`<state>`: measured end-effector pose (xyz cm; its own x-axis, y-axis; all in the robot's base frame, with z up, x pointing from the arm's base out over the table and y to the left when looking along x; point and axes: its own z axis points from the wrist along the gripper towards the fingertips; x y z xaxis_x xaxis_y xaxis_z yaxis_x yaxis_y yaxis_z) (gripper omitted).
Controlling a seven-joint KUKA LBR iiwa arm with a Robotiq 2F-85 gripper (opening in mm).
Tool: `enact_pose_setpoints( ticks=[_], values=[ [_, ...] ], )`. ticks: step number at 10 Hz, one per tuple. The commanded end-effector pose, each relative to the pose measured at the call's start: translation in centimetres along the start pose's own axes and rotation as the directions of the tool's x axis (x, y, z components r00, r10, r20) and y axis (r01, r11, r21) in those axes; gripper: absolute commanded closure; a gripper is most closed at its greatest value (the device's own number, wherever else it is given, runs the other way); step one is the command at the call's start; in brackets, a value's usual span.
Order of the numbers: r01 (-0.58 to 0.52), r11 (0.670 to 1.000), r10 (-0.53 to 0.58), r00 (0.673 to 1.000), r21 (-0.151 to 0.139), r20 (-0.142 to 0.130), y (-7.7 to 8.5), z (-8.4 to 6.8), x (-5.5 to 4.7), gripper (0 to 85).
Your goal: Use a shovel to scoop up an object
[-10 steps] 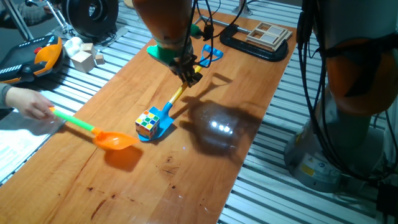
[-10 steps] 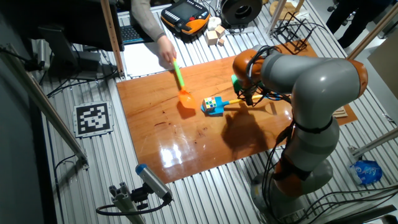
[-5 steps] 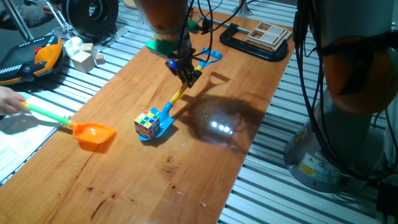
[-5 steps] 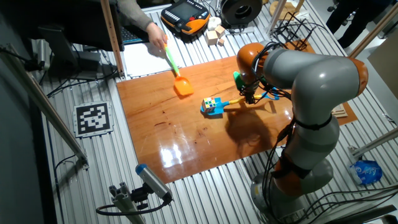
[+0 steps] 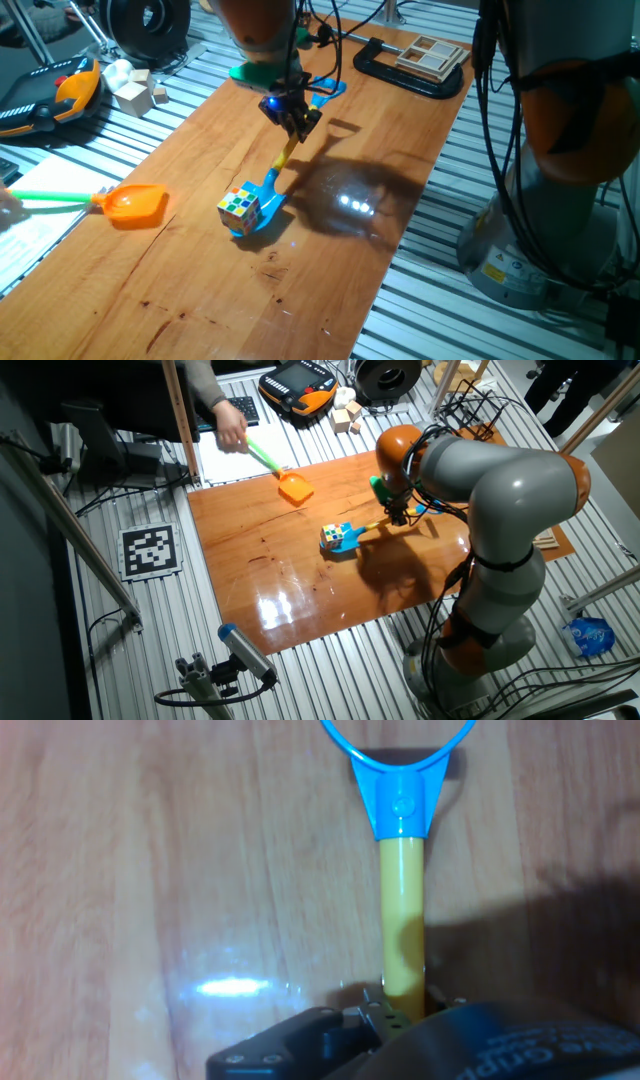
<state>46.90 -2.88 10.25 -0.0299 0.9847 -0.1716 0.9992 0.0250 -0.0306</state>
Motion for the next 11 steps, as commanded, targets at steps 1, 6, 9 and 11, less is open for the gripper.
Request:
enact_pose_setpoints(
  ticks=[1,6,9,11],
  values=[
    [0.03,1.0,-0.03,1.0,-0.007,-0.006,0.0,-0.2,0.0,85.0],
    [0.151,0.989,-0.151,0.989,-0.011,0.005,-0.1,-1.0,1.1,85.0],
    [0.276,0.961,-0.275,0.961,0.011,-0.019,0.4,-1.3,0.8,85.0],
    [0.366,0.931,-0.366,0.931,0.002,-0.017,0.8,-1.4,0.7,85.0]
  ],
)
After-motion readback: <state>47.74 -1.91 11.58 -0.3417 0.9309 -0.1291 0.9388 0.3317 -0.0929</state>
